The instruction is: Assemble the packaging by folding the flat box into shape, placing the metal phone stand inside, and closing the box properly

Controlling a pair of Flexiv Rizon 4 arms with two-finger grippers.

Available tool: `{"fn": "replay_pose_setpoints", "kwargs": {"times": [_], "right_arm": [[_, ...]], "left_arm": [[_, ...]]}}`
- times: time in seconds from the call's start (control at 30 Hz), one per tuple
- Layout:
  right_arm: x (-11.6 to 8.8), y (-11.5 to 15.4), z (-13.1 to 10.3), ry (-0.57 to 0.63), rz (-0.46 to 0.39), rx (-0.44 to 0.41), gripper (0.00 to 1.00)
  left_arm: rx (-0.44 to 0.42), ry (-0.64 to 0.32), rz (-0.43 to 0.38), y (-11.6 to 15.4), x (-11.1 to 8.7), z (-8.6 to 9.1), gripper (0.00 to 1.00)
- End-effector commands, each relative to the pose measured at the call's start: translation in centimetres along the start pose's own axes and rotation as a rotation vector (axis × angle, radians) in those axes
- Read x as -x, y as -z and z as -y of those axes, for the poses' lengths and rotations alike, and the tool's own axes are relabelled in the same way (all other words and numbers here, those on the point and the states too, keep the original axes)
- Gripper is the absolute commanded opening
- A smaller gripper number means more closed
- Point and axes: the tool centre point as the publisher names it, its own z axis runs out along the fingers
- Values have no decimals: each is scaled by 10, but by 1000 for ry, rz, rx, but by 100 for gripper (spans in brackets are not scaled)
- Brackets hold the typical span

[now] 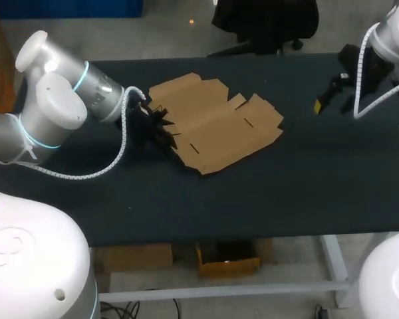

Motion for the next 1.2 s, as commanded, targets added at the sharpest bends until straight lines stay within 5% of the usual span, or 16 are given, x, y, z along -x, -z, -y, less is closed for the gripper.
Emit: {"fn": "replay_pose_setpoints", "kwargs": {"times": [0.03, 0.13, 0.17, 0.27, 0.63, 1.0, 1.2], "right_arm": [[0, 1, -3, -1, -3, -11, 100], [-1, 0, -4, -2, -2, -12, 100], [-1, 0, -4, -1, -3, -11, 100], [-2, 0, -5, 0, -2, -11, 100], [-3, 1, -8, 6, -2, -11, 100], [1, -1, -21, 37, -33, -9, 100], [2, -1, -26, 46, -46, -5, 100]], "left_arm": [[23, -23, 10, 14, 2, 0, 0], [25, -37, 22, 19, 5, -2, 0], [25, -47, 31, 20, 6, -3, 13], [18, -57, 41, 23, 8, -4, 100], [-53, -63, 48, 31, 16, 7, 100], [-116, -54, -42, 23, 13, -5, 99], [-99, -57, -68, 9, 9, -11, 65]]}}
